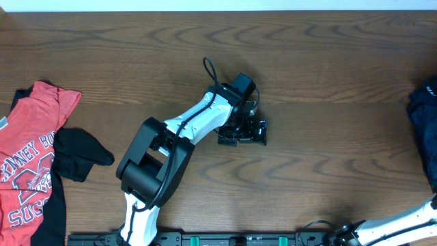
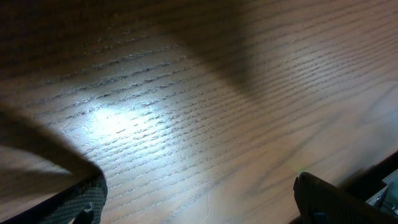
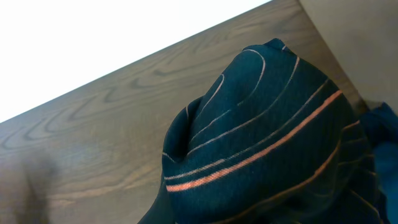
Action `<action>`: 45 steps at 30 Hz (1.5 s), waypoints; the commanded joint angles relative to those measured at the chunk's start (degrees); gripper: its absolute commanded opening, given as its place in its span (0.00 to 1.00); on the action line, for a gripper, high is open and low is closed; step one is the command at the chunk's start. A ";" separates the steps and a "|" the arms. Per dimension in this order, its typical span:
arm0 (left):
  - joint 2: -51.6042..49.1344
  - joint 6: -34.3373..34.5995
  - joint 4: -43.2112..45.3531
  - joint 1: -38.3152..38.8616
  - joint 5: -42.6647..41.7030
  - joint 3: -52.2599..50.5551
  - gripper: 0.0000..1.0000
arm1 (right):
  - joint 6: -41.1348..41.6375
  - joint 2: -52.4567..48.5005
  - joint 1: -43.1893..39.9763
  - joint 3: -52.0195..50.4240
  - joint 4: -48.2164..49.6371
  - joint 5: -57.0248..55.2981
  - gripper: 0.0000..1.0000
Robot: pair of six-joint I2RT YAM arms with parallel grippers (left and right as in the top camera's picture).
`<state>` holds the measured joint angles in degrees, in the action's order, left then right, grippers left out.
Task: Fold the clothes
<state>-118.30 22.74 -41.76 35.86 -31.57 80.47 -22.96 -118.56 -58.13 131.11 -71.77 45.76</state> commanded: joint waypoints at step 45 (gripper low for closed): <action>-2.32 1.33 0.39 0.13 0.70 -0.35 0.98 | -29.42 -4.37 -4.00 0.26 -13.42 9.27 0.01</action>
<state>-118.32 24.18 -41.67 35.86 -31.57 80.47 -44.38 -122.91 -62.35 131.09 -83.81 51.81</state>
